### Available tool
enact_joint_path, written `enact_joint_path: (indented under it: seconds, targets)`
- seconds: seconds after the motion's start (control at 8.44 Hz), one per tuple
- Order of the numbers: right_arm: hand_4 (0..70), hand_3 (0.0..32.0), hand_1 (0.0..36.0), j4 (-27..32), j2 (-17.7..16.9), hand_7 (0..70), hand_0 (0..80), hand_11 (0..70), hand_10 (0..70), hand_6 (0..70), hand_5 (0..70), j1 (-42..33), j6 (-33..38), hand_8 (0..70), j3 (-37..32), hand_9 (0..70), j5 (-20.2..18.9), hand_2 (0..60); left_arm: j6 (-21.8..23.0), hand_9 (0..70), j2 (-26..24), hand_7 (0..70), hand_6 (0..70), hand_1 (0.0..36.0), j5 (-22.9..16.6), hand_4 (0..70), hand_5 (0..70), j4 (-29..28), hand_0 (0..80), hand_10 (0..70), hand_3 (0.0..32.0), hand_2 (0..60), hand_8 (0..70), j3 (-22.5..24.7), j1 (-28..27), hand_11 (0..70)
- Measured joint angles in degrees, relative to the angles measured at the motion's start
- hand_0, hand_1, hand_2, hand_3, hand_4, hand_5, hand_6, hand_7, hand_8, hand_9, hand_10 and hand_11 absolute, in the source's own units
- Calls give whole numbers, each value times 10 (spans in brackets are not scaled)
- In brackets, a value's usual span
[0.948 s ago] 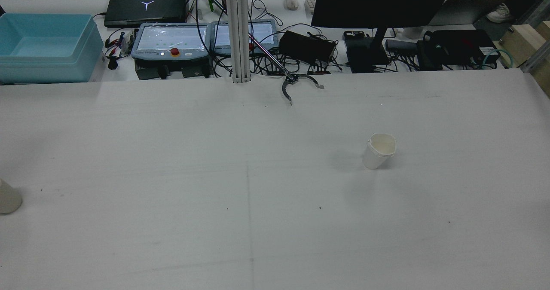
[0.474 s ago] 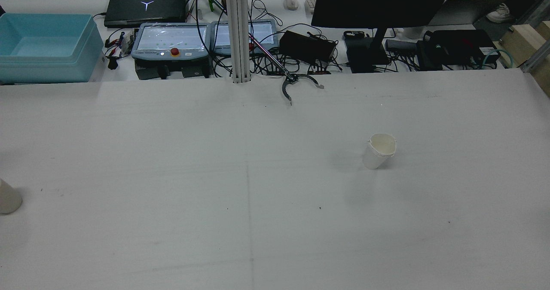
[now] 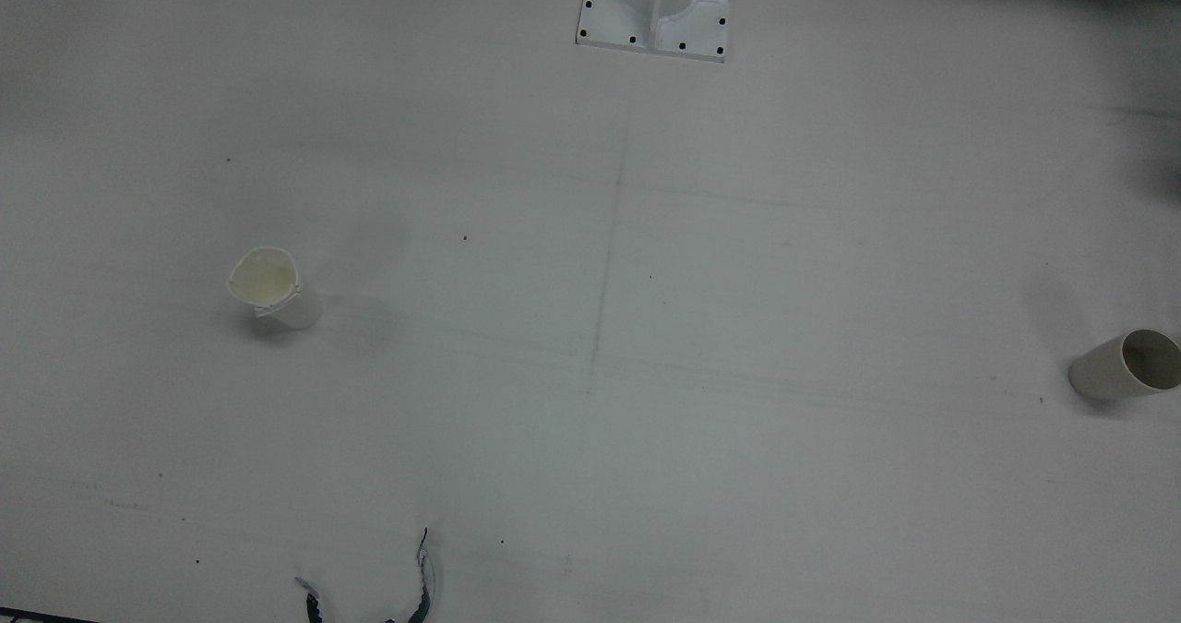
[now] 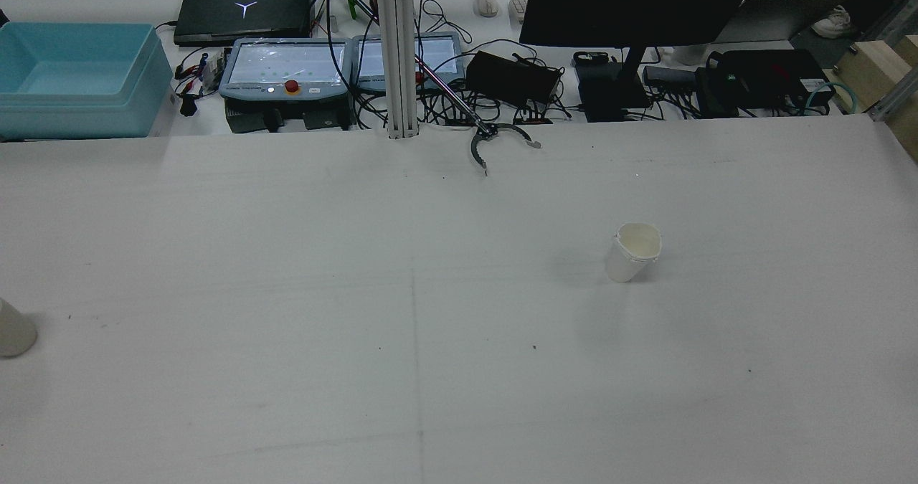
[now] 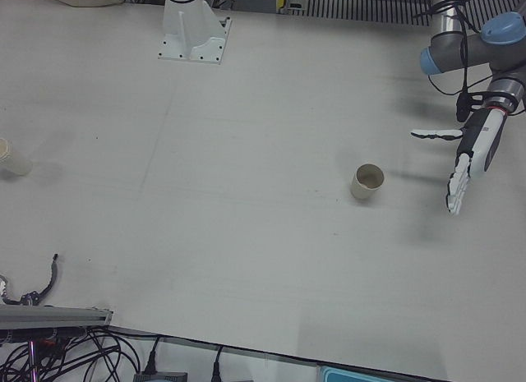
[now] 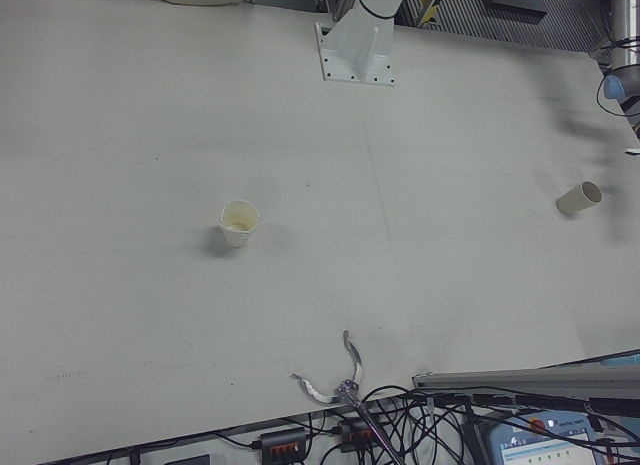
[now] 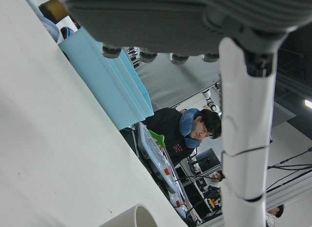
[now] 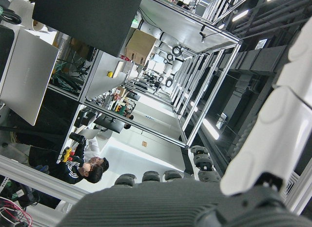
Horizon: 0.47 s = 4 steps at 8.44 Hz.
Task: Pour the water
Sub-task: 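Move the left hand toward the white cup at the table edge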
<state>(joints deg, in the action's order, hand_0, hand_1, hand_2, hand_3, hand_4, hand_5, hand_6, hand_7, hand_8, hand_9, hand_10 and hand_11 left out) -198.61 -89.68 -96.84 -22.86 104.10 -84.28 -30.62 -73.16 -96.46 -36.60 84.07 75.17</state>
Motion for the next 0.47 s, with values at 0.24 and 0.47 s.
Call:
enact_joint_path:
  seconds: [0.24, 0.47]
  targets:
    - [70, 0, 97, 0, 0, 10, 465, 0, 0, 0, 10, 0, 0, 0, 0, 0, 0, 20, -8, 16, 1, 0, 0, 247, -1, 0, 0, -7, 594, 0, 38, 18, 13, -5, -5, 29]
    - [70, 0, 94, 0, 0, 10, 463, 0, 0, 0, 15, 5, -1, 0, -2, 0, 0, 18, -8, 15, -11, 0, 0, 237, -3, 0, 0, -12, 576, 5, 48, 26, 12, -33, -21, 35]
